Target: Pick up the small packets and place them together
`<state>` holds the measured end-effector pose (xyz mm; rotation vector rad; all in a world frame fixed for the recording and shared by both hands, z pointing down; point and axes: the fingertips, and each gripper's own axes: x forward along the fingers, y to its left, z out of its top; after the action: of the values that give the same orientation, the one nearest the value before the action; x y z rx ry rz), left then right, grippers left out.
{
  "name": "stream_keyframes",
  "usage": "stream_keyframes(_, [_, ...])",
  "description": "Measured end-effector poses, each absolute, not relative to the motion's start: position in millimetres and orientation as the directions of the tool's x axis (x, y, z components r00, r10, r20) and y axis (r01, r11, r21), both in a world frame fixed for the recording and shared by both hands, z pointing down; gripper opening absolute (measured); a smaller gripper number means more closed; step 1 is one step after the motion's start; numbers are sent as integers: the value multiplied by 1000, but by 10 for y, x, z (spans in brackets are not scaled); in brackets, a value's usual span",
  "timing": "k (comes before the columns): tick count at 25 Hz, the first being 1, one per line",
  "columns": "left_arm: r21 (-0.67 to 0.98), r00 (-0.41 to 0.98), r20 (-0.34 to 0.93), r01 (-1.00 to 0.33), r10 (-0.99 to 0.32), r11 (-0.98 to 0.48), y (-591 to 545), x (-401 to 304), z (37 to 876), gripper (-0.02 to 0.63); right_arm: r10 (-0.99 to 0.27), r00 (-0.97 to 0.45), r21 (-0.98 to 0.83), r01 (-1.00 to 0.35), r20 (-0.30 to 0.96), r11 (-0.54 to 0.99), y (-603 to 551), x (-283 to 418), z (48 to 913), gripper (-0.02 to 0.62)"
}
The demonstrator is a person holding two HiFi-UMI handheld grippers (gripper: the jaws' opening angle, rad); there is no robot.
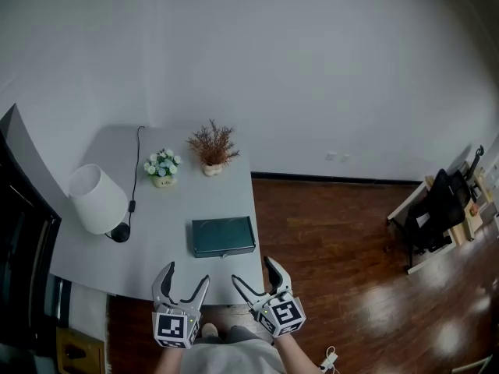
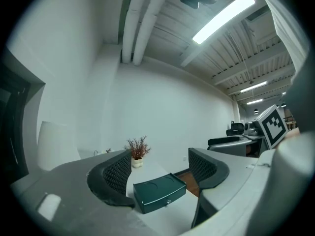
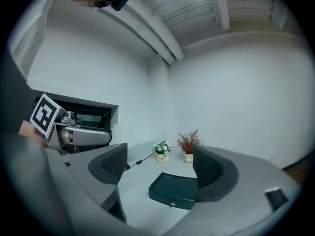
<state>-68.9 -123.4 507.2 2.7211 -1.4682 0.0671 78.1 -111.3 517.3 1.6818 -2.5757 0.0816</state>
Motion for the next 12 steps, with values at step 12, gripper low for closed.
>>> stream_keyframes(12, [38, 560, 62, -828, -826, -559, -1506, -522, 5219, 341, -831, -402, -130, -915, 384, 382, -1468, 947, 6322, 354])
